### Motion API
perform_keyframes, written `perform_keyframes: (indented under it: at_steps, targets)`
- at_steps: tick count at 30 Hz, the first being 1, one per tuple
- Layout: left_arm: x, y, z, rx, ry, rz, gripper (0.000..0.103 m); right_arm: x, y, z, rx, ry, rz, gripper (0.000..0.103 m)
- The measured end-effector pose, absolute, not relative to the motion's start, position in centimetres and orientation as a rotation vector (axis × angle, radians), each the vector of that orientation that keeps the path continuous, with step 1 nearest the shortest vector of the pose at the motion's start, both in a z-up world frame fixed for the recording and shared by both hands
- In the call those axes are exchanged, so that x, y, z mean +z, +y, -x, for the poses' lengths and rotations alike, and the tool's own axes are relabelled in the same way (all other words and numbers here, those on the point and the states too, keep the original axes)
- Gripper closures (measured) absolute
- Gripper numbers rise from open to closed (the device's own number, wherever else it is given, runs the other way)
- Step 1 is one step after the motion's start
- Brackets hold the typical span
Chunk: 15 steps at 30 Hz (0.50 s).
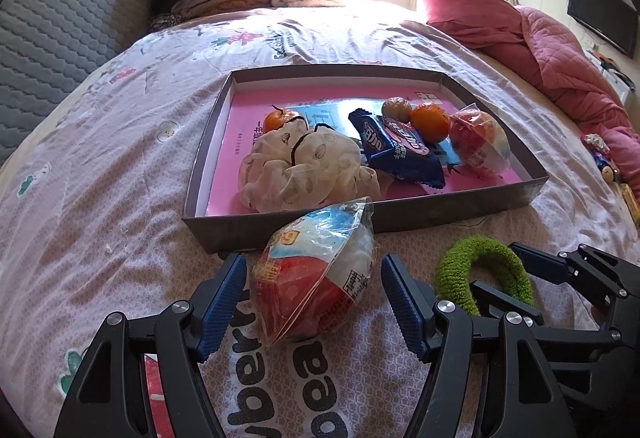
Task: Organize objects
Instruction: 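Close the left tool on the wrapped egg toy while the right tool closes on the green ring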
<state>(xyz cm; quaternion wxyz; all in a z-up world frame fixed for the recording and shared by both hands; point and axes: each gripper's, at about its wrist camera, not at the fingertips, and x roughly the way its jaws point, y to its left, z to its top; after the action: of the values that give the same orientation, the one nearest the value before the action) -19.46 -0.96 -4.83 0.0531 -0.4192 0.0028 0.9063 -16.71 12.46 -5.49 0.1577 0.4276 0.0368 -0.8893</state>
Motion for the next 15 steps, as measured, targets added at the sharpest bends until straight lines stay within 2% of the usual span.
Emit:
perform_keyframes:
  at_steps: [5, 7, 11, 15]
  targets:
    - [-5.09, -0.70, 19.66, 2.750, 0.009, 1.270, 0.041, -5.58, 12.17, 16.48, -2.521, 0.113, -1.206, 0.067]
    - [-5.19, -0.61, 19.80, 2.747, 0.006, 1.270, 0.042, -5.57, 12.27, 16.47, -2.521, 0.102, -1.205, 0.071]
    - [-5.37, -0.43, 19.82, 2.745, 0.019, 1.258, 0.042, -5.51, 12.33, 16.35, -2.523, 0.087, -1.198, 0.085]
    - [-5.55, -0.16, 19.70, 2.747, 0.051, 1.250, 0.043, -5.51, 12.31, 16.35, -2.514, 0.083, -1.193, 0.089]
